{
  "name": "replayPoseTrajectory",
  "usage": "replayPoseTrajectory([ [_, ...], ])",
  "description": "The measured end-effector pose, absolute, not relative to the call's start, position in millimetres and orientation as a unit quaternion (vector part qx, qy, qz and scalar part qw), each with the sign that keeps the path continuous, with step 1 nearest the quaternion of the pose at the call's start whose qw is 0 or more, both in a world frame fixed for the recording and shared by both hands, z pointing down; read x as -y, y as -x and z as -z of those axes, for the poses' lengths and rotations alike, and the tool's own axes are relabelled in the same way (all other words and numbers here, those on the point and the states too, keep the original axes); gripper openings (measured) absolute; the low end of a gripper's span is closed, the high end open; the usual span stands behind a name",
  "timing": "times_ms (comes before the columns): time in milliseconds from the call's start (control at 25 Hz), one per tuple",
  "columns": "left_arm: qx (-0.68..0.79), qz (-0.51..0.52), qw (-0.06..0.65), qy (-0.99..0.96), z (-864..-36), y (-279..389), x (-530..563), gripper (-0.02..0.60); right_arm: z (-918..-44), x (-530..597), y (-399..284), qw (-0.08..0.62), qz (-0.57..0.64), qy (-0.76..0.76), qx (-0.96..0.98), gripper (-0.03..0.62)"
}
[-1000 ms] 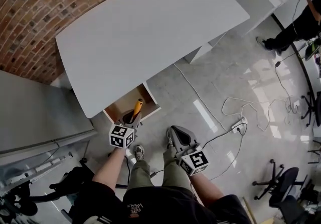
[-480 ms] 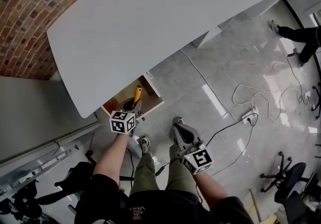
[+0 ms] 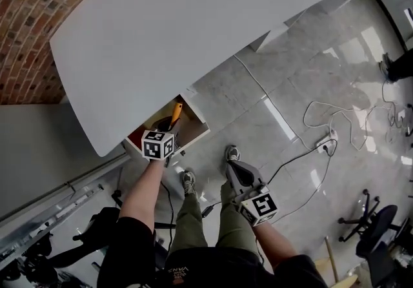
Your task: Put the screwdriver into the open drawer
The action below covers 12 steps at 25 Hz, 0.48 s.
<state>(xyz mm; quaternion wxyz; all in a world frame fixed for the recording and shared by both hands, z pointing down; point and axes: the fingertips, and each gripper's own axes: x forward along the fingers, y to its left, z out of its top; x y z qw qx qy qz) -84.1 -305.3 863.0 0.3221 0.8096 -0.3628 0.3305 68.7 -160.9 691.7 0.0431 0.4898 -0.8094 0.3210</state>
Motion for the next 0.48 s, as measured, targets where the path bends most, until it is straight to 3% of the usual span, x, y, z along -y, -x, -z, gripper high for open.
replayPoseTrajectory([
  [480,0.387,-0.359,0.365,-0.767,-903,83,324,0.081,-715,161,-88,0.051,-0.340,-0.491,0.801,-0.005],
])
